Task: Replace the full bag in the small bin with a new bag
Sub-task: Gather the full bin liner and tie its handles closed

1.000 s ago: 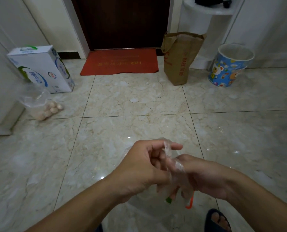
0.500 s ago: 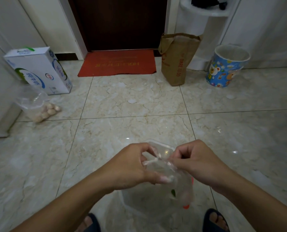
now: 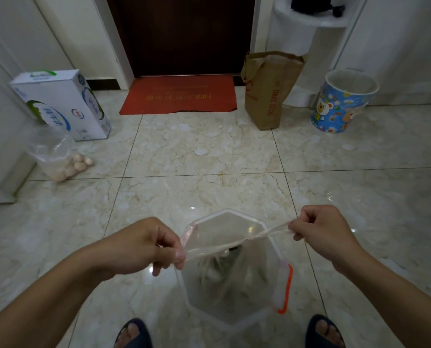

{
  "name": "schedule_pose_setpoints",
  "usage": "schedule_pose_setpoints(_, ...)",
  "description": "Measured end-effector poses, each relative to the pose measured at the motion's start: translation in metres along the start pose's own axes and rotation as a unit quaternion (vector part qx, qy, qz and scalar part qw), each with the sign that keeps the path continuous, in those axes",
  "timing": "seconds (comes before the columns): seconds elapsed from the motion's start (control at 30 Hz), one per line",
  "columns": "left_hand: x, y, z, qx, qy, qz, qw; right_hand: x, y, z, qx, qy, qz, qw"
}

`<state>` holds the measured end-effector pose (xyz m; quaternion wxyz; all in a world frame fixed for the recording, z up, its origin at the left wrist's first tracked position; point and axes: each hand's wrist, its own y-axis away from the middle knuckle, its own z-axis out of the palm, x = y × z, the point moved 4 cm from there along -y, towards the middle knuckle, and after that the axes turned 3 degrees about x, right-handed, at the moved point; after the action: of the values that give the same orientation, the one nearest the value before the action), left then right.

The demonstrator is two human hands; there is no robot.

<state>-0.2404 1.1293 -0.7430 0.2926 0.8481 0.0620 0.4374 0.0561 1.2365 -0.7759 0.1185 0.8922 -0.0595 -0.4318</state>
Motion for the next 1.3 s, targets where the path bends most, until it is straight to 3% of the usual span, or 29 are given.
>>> schedule_pose_setpoints(0.1,-0.017,0.007,-0.01,-0.006,0.016,-0.022,1.0,0.014,-0.007,-0.001,0.015,-0.052,0.052,0.997)
schedule_pose_setpoints(0.17,-0.026,0.011,-0.015,-0.009,0.083,-0.036,0.996,0.025,-0.011,0.004,0.007,-0.129,0.119,0.984)
schedule_pose_setpoints(0.23,-0.036,0.01,-0.014,-0.005,0.197,-0.055,0.979,0.034,-0.012,0.014,-0.012,-0.266,0.221,0.938)
schedule_pose_setpoints(0.3,-0.043,0.006,-0.007,-0.01,0.312,-0.076,0.947,0.036,-0.01,0.023,-0.027,-0.412,0.302,0.859)
schedule_pose_setpoints(0.4,-0.035,0.006,0.005,-0.043,0.368,-0.074,0.926,0.032,-0.011,0.025,-0.069,-0.48,0.346,0.803)
schedule_pose_setpoints(0.47,-0.028,0.008,0.008,-0.054,0.327,-0.063,0.942,0.028,-0.009,0.025,-0.131,-0.457,0.347,0.809)
schedule_pose_setpoints(0.63,-0.018,0.008,0.006,-0.075,0.216,-0.046,0.972,0.013,0.001,0.021,-0.242,-0.271,0.242,0.9)
schedule_pose_setpoints(0.7,-0.013,0.009,0.007,-0.093,0.158,-0.028,0.983,0.011,0.005,0.021,-0.274,-0.245,0.217,0.904)
schedule_pose_setpoints(0.8,-0.015,0.008,0.005,-0.093,0.143,-0.008,0.985,0.014,0.0,0.02,-0.256,-0.291,0.217,0.896)
schedule_pose_setpoints(0.97,-0.023,0.006,-0.003,-0.04,0.212,0.002,0.977,0.031,-0.01,0.015,-0.179,-0.353,0.248,0.884)
schedule_pose_setpoints(1.1,-0.04,-0.001,-0.001,0.005,0.345,-0.087,0.934,0.04,-0.008,0.017,-0.13,-0.403,0.296,0.856)
schedule_pose_setpoints(1.2,-0.052,-0.008,0.006,0.059,0.451,-0.197,0.869,0.045,-0.01,0.013,-0.075,-0.415,0.331,0.844)
schedule_pose_setpoints(1.3,-0.058,-0.009,0.008,0.101,0.548,-0.248,0.792,0.045,-0.012,0.014,-0.045,-0.438,0.344,0.829)
